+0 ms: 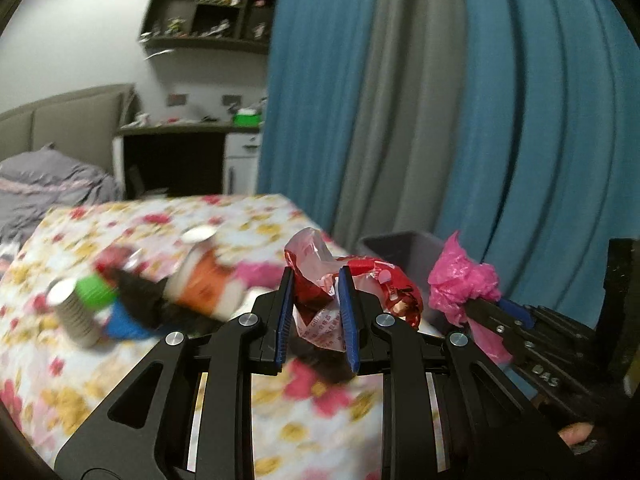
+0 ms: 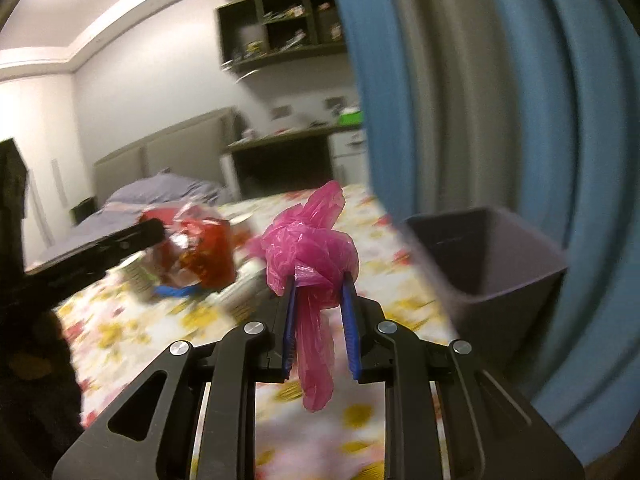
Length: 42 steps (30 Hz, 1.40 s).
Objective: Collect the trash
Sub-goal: 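Carry the wrapper and pink bag in both tools over the purple bin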
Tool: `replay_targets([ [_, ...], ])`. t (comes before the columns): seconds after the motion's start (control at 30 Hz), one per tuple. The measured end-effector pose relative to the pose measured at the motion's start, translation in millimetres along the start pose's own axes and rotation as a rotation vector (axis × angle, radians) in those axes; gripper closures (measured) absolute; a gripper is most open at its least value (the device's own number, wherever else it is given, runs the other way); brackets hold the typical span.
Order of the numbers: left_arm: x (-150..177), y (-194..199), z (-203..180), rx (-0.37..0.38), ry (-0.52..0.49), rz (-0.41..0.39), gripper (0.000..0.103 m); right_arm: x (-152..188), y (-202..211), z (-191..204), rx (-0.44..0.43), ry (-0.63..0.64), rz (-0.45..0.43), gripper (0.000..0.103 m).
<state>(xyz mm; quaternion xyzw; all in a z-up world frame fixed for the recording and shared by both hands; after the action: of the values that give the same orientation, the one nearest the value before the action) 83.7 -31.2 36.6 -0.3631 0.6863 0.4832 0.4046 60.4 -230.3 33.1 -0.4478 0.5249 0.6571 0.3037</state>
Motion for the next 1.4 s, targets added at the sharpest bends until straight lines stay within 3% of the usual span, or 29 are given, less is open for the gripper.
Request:
replay_targets([
  [0.17, -26.1, -45.0, -47.3, 0.061, -0.025, -0.005, 0.082, -14.5, -15.0, -50.1, 0.149, -0.030, -0.023, 0.081],
  [0.57, -49.1, -154.0, -118.2, 0.101, -0.045, 0.063, 0.081, -24.2, -53.6, -117.3, 0.251, -0.091, -0.005, 0.081],
  [1.4, -35.5, -243.3, -133.7, 0.130, -0.008, 0.196, 0.081, -15.8, -106.1, -160.8, 0.294, -0.139, 0.103, 0.078],
])
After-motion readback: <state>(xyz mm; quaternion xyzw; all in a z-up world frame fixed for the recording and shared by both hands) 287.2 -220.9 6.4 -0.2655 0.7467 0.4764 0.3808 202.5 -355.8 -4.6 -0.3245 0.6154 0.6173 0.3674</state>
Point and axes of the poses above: each gripper's, at about its wrist camera, not at the fingertips, and y roughly against the way its jaws point, z to its left, x to its underside, the point moved 3 cm from there along -y, roughly the way its jaws point, and after that the axes turned 4 degrees about y, right-handed, at the moved point
